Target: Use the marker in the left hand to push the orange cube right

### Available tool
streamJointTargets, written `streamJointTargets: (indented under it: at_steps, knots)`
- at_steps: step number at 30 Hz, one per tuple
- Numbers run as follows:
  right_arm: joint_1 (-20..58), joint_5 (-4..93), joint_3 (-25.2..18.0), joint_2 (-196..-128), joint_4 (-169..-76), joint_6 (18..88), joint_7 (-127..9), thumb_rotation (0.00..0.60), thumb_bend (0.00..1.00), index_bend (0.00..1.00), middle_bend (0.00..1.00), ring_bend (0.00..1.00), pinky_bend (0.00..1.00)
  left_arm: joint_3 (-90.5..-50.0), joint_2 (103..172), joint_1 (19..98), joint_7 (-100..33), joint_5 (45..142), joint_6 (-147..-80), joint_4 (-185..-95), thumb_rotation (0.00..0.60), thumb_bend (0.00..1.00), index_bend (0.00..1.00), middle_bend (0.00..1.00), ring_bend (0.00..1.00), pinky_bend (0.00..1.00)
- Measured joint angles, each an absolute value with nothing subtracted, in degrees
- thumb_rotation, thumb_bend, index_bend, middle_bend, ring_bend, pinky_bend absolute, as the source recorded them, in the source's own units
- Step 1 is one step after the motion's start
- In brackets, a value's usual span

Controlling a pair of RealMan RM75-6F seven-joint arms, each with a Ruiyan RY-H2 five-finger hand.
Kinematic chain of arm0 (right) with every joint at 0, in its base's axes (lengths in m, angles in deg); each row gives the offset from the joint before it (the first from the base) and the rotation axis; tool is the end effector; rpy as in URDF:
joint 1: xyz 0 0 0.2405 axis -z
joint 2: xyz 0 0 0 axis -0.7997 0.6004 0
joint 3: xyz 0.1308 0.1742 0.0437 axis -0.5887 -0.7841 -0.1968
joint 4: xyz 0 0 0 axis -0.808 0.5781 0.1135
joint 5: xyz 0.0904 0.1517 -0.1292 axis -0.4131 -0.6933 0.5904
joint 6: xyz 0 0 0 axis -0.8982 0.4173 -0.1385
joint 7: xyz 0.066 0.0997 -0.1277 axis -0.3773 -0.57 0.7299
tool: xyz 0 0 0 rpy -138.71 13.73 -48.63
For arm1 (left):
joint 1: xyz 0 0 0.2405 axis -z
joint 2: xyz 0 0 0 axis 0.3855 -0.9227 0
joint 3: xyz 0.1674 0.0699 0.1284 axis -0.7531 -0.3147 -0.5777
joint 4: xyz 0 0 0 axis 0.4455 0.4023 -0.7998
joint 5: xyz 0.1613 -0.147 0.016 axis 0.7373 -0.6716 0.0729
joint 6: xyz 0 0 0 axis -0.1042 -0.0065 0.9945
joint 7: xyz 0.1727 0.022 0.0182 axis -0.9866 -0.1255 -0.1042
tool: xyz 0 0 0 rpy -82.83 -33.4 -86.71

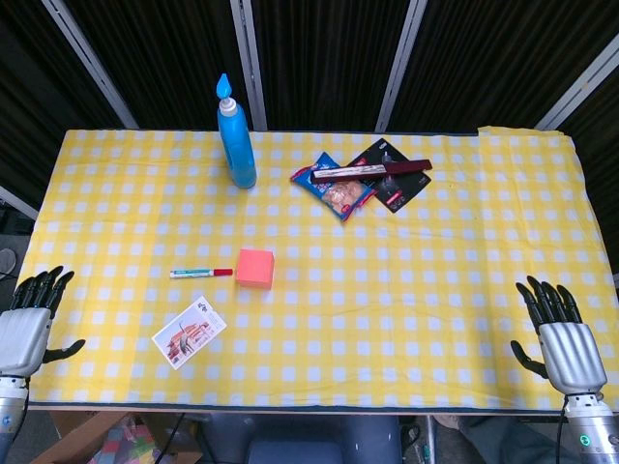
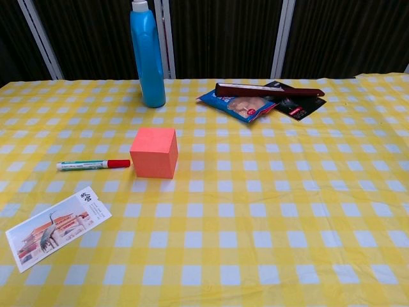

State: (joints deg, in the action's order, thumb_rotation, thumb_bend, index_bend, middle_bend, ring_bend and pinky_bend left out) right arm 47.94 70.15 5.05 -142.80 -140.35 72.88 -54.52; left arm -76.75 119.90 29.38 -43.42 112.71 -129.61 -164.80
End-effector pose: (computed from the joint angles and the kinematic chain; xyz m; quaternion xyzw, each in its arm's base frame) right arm -0.2800 -0.2064 0.1259 0.6261 -0.3726 0.3671 0.5783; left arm -0.2783 0.2114 0.1098 -0.6123 -0.4101 -0.3293 0.5903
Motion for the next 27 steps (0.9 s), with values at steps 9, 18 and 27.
streamJointTargets:
  at_steps: [9, 18, 27]
  knots:
    - [48.0, 70.0, 5.2, -142.8, -140.3, 72.1, -54.8, 0.600, 0.38, 0.00, 0.00, 0.00, 0.00, -76.8, 119.8, 29.6, -43.7, 112.4, -129.1, -164.9, 0.600, 0.11, 0.00, 0.00, 0.00, 0.00]
    - [47.9, 69.3, 5.1, -142.7, -140.7, 71.5, -54.1, 0.600, 0.38, 0.00, 0.00, 0.00, 0.00, -74.7, 120.3, 32.5, -44.6, 109.2, -124.6, -165.2, 0.600, 0.12, 0.06, 0.00, 0.00, 0.06]
    - [47.9, 69.2, 5.1, -142.6, -140.8, 71.3, -54.3, 0.600, 0.38, 0.00, 0.00, 0.00, 0.00, -68.8, 125.3, 41.4, -50.4, 98.7, -115.6, -163.0, 0.600, 0.21, 0.29, 0.05, 0.00, 0.09]
